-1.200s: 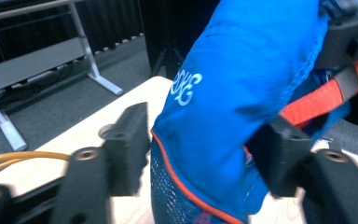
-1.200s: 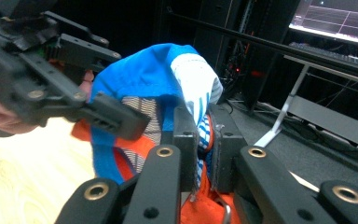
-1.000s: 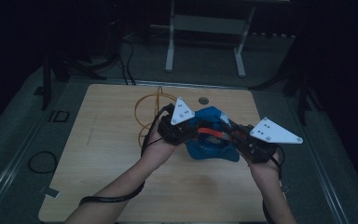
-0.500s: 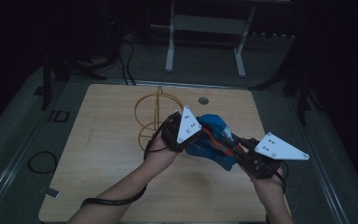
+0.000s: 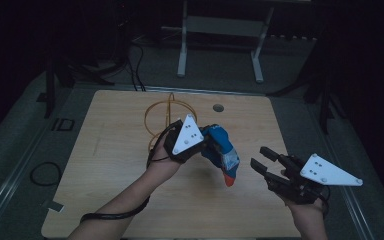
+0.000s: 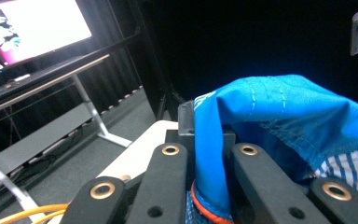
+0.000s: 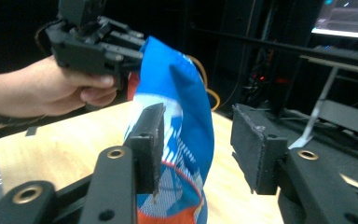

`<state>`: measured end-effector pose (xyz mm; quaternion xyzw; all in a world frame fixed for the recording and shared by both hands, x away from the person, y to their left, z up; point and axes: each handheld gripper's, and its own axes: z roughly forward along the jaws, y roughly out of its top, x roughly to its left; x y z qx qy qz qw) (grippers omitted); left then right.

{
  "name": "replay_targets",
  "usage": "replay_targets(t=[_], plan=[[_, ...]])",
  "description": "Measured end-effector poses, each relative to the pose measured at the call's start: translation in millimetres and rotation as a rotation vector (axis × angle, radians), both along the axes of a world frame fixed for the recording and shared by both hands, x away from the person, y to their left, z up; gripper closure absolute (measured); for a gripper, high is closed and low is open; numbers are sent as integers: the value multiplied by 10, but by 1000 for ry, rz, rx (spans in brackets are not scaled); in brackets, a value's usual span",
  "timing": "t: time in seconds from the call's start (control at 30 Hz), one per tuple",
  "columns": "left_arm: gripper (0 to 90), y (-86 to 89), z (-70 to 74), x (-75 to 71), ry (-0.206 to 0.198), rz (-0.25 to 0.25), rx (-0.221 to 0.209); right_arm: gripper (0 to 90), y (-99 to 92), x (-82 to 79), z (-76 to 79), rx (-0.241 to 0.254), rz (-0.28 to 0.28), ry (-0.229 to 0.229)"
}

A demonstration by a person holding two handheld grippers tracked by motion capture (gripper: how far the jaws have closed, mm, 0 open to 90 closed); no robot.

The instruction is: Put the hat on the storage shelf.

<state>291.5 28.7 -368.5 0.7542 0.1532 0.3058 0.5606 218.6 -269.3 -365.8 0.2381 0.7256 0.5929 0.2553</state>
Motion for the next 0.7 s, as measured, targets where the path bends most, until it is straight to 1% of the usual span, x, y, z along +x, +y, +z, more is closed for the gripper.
replay_targets(t=[0.03,0.07,0.13,0.17,0.2,0.23,0.27,0.3,0.33,0.37,0.4,0.43,0.47,0.5,0.53,0.6,0.63,0.7], plan=[[881,18,-2,8,2,-15,-4,524,-4,7,-21,-6,-1,5],[881,38,-4,14,4,-46,-10,509,-4,13,-42,-15,9,6],[881,61,-8,6,-15,-77,-8,492,-3,22,-81,-25,28,13],[881,77,-11,-2,-24,-121,-12,487,-1,25,-93,-28,35,17],[881,86,-10,-8,-32,-134,-4,483,1,27,-108,-34,46,19],[880,95,-11,-7,-33,-157,-9,482,3,26,-117,-34,48,19],[881,111,-16,-8,-40,-198,-16,480,5,24,-122,-33,55,21],[880,121,-18,-12,-51,-213,-16,476,14,20,-130,-36,70,20],[880,121,-18,-12,-51,-213,-16,476,14,20,-130,-36,70,20],[880,148,-22,-17,-64,-274,-34,476,25,13,-138,-42,77,18],[881,153,-18,-22,-64,-283,-32,475,54,-3,-158,-55,95,11],[880,160,-15,-25,-60,-306,-39,475,67,-11,-171,-58,104,12],[880,166,-14,-32,-62,-321,-50,475,81,-14,-185,-59,111,14],[880,173,-10,-32,-52,-337,-60,475,95,-15,-198,-65,119,16],[880,182,-8,-30,-41,-359,-80,469,109,-17,-212,-68,125,16],[880,200,-2,-24,-26,-386,-118,468,137,-14,-237,-64,142,26],[880,212,1,-22,-24,-412,-134,468,155,-17,-248,-65,146,27],[880,223,9,-21,-13,-436,-168,468,195,-26,-260,-74,151,20]])
